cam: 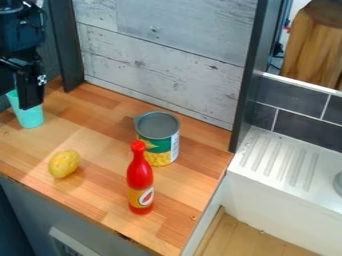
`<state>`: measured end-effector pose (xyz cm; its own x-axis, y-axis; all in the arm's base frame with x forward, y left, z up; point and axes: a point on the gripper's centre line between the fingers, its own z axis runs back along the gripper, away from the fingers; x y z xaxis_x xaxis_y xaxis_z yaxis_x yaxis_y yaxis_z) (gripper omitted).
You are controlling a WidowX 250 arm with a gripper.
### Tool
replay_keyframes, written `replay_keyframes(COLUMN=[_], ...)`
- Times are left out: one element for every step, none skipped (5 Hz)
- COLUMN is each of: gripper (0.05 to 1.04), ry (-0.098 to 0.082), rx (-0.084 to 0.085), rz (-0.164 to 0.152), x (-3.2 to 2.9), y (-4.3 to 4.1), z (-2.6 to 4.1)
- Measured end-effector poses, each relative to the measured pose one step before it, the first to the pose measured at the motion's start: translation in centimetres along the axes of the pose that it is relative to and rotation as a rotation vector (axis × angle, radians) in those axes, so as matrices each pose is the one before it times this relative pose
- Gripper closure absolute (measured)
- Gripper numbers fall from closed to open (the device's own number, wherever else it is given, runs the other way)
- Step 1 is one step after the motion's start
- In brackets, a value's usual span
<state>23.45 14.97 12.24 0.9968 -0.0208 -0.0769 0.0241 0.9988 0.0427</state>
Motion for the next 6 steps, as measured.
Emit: replay_keyframes(gripper=[0.083, 0.083, 0.083, 0.083, 0.083, 0.083], ry=[0.0227, -0.0069, 0.0108, 0.0354, 0.0589, 0.0299], rx=[-0.0154, -0.0117, 0.0056, -0.0053, 0.0038, 0.0113], rz=[-0.0033, -0.0472, -0.0926, -0.0363, -0.0105, 0.0141], x=[-0.062, 1.128, 1.297, 0.474, 0.063, 0.131], y=[-0.184, -1.294, -1.584, -0.638, 0.01, 0.31], z=[-0.764, -1.248, -1.385, -1.096, -1.511, -1.035])
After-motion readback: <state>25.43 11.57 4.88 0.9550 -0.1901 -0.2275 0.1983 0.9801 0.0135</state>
